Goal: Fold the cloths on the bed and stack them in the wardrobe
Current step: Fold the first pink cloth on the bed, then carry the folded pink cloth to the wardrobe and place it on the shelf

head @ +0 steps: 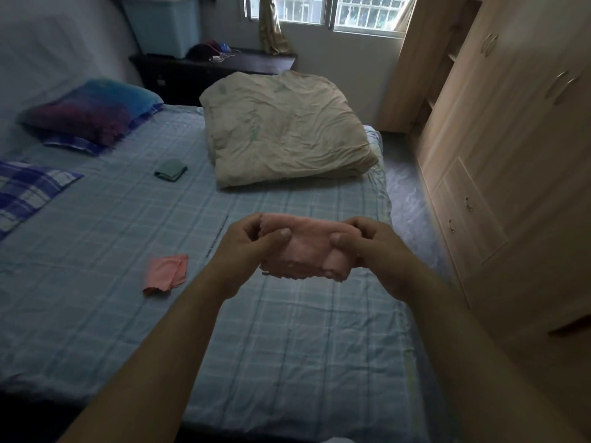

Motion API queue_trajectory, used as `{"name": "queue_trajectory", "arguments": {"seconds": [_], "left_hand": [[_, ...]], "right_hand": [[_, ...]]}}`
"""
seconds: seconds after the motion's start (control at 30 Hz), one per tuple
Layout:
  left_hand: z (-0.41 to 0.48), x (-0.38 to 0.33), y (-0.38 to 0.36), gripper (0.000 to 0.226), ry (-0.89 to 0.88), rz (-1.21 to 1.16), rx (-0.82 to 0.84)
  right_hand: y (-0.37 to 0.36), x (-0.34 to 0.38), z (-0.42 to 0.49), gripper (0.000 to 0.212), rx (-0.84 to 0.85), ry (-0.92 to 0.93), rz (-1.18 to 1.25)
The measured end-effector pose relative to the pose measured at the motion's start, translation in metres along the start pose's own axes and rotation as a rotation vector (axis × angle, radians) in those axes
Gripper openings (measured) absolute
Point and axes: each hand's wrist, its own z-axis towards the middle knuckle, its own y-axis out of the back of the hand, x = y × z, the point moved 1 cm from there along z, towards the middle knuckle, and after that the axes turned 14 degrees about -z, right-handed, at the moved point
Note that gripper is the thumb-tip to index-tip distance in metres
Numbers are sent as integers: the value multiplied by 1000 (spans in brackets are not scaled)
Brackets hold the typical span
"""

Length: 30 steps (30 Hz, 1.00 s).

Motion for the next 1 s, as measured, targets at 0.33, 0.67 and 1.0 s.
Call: {"name": "queue_trajectory", "arguments": {"seconds": [0.33,0.67,1.0], "left_hand": [[3,-2,3,8,43,-101,-73],[7,4,8,19,27,14,-166],[15,14,-48,28,102,-78,-79]], "right_hand": [[-11,6,7,20,-8,-62,110],[-25,6,12,28,-211,-96,77],[12,-18,-22,37,-187,-126,327]]}}
